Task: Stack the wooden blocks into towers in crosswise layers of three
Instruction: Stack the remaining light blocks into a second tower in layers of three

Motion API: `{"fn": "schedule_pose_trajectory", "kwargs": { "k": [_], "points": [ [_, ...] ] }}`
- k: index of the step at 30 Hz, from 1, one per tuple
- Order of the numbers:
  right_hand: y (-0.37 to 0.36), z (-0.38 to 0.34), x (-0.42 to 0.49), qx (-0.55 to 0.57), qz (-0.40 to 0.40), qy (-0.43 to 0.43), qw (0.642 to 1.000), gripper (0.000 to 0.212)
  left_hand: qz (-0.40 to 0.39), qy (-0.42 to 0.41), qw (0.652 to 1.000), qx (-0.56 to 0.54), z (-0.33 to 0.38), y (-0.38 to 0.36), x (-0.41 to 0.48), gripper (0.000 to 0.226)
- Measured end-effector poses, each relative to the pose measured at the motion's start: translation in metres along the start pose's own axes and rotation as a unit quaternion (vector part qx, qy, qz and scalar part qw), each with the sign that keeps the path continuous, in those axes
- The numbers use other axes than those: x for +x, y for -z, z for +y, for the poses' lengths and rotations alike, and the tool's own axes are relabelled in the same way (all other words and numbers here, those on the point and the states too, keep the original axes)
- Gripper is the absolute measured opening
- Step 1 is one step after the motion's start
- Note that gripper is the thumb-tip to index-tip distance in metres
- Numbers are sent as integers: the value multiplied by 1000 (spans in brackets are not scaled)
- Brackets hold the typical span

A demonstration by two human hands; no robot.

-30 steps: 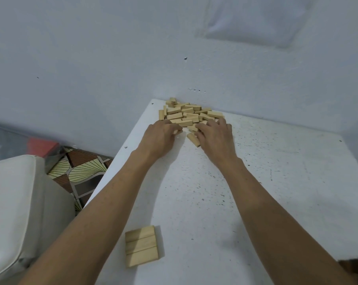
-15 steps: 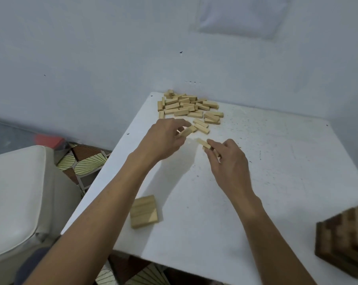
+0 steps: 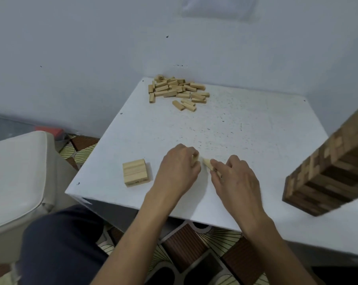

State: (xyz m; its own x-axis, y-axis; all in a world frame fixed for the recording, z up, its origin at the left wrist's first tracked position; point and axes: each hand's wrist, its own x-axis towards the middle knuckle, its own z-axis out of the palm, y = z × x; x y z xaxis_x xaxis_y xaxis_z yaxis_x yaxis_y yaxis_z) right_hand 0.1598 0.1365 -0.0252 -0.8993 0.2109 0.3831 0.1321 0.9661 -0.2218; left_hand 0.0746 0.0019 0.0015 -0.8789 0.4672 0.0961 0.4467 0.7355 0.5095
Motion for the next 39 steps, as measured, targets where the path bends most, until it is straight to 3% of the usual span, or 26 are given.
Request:
{"fn": "schedule_pose_trajectory", "kwargs": {
  "k": [7,13,17,23,25,29,39],
  "points": [
    [16,6,-12,83,-145,-18,986,46,-34,-21,996,-83,-3,-12,-22,33],
    [27,11,-15,94,-127,-77,984,15,-83,-49,991,-89,-14,-1,-21,49],
    [32,19,-13,89,-124,-117,981,12,-127,-67,990,-19,-16,0,-15,55],
    [53,25,-10,210,-236,-91,944,13,-128,-72,989,19,-14,-9,-10,45],
    [53,27,-10,220,-200,-104,949,14,-116,-77,990,25,-15,-11,-10,45],
    [33,29,-4,132,-60,-97,985,13,-99,-89,991,31,-14,-14,-9,45],
    [20,28,0,186,-88,-83,975,13,-80,-96,992,15,-12,-18,-7,52]
  ]
}}
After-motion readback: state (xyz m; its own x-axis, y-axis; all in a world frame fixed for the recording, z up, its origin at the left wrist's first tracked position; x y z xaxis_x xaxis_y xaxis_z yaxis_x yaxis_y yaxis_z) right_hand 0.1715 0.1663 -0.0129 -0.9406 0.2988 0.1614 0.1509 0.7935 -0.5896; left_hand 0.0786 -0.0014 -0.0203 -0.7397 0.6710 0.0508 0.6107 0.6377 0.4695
